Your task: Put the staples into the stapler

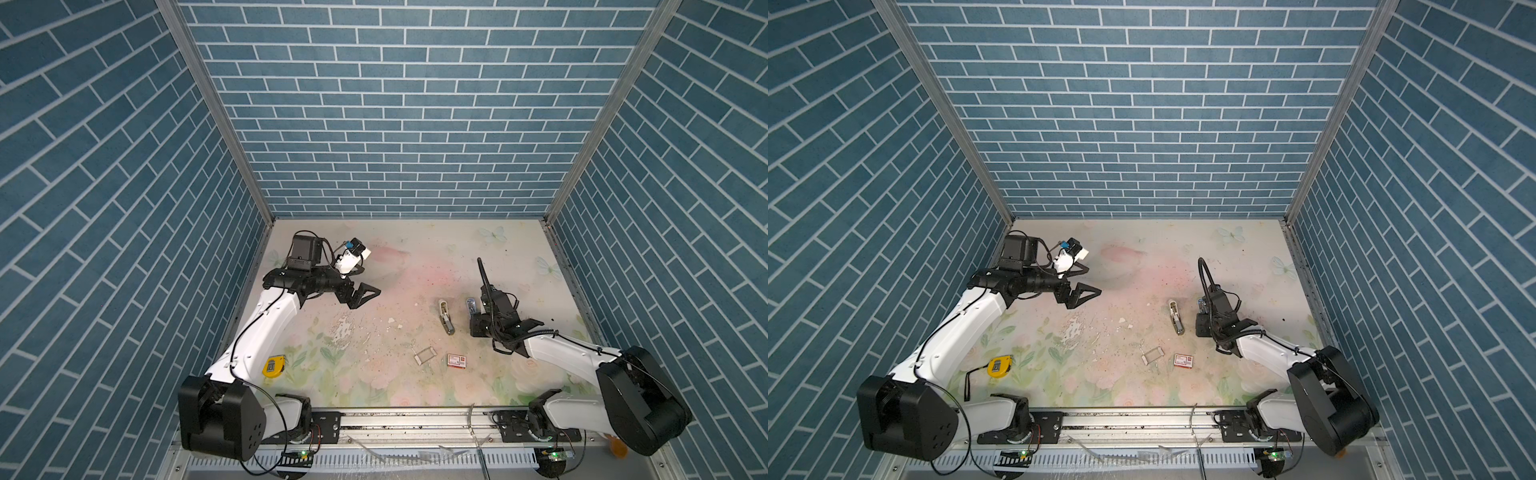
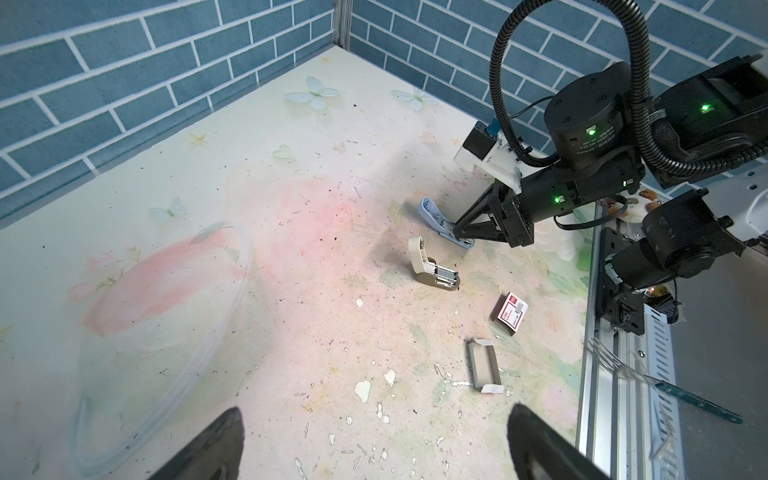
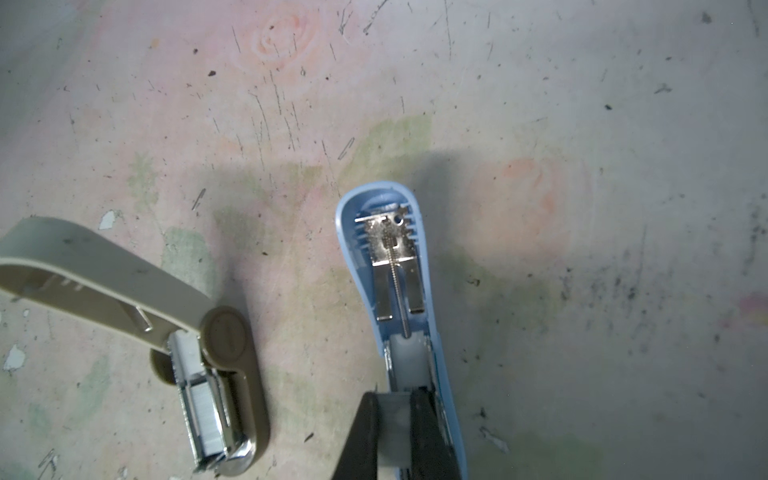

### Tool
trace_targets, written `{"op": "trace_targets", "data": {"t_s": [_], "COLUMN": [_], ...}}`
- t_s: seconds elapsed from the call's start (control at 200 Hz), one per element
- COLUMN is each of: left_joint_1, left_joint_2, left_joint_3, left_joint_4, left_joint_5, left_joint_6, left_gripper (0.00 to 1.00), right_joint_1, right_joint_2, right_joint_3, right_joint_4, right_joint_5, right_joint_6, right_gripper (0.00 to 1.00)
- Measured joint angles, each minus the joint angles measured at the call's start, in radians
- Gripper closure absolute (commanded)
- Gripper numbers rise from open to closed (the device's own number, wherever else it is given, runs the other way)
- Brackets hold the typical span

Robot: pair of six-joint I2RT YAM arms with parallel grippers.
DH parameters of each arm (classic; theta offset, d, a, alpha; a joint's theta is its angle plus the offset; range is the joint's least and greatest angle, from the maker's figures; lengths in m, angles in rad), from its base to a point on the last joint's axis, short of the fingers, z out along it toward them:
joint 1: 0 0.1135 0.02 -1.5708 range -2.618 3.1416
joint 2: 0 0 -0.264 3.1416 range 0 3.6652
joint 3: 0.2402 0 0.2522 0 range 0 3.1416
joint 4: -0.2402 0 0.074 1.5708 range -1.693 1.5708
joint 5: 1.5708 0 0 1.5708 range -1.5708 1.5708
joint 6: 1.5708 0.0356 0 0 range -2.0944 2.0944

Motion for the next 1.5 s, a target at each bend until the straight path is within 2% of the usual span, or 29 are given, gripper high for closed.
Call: {"op": "trace_targets", "data": {"t_s": [0.525,0.77,1.5], "left_joint_1": [0.000,0.000,0.000], "left_joint_2": [0.000,0.000,0.000], "left_joint_3": [-0.006,-0.006,-0.006], "left_joint_4": [0.005,0.010,0.011], "left_joint_5": [0.002,0.003,0.002], "left_joint_6": [-0.001,-0.002,-0.005], "left_gripper": [0.00,0.00,0.00], "right_joint_1": [0.000,0.000,0.000], "right_joint_2": [-0.003,-0.051,-0.052], "right_joint_3": [0.000,0.000,0.000], "right_joint_4": [-0.003,-0.014,-0.020], "right_joint_5": [-0.010,-0.005,0.055], "right_joint_6": [0.000,0.000,0.000], "right_gripper": [0.90,0.90,0.90]}}
